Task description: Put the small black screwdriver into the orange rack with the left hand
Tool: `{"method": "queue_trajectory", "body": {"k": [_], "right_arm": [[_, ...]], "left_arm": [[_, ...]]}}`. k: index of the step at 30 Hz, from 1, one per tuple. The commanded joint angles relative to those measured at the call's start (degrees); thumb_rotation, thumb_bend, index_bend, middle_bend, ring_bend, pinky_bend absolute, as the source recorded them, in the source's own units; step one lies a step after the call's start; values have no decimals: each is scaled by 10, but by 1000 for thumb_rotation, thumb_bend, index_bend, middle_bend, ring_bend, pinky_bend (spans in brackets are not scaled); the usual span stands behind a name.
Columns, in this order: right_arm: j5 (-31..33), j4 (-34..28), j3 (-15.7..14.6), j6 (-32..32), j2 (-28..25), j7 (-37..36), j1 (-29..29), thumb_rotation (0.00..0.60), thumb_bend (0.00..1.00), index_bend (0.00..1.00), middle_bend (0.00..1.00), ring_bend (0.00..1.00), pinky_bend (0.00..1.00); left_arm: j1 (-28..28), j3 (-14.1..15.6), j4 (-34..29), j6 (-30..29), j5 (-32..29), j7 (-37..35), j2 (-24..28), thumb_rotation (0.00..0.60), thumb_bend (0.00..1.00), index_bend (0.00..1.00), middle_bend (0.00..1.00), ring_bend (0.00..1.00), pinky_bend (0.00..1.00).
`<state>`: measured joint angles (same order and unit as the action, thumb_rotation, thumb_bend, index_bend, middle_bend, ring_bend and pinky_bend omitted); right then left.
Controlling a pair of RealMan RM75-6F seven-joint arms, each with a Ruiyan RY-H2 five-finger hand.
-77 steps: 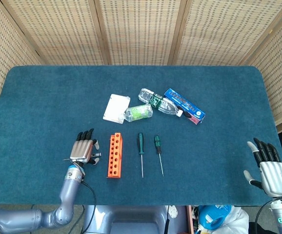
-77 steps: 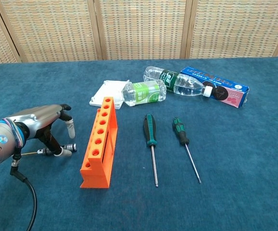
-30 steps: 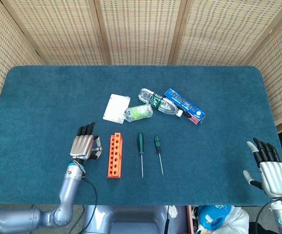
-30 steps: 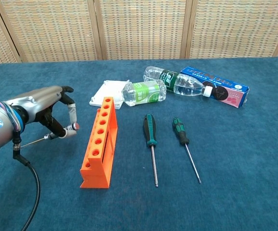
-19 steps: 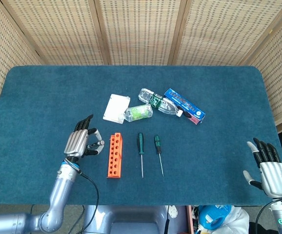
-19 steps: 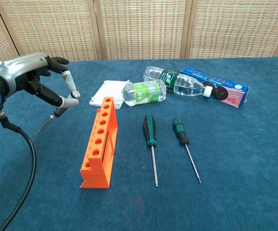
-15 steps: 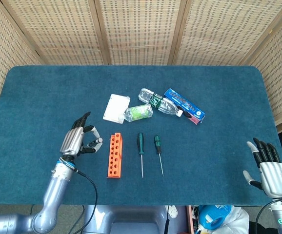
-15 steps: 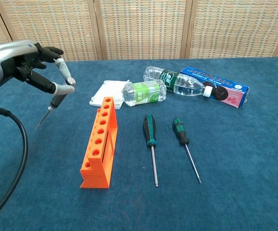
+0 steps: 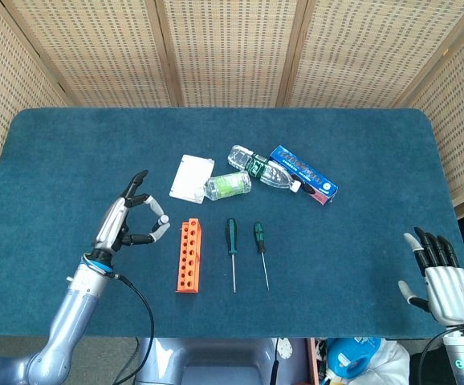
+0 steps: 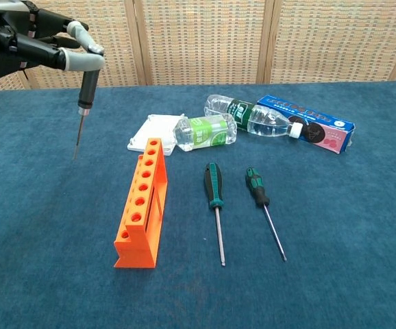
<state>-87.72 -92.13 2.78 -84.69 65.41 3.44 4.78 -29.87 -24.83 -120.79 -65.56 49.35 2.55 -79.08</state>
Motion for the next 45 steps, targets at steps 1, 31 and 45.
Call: {"method": "queue_trajectory", "body": {"k": [1,31,45], "right_arm": [[0,0,0,0,0,-1,0,600,281,57,0,0,0],[2,6,1,3,-2,-18,1,600,281,57,0,0,0],[4,8,1,5,-2,-23,1,600,281,57,0,0,0]], "left_arm": [[0,-9,-6,43,7,-59,6,600,410,681,30,0,0],[-46,25,119,68,155,-204,-73,600,412,693,35,0,0],[-60,37,158,76,166,-229,-90,600,413,695,35,0,0]]}}
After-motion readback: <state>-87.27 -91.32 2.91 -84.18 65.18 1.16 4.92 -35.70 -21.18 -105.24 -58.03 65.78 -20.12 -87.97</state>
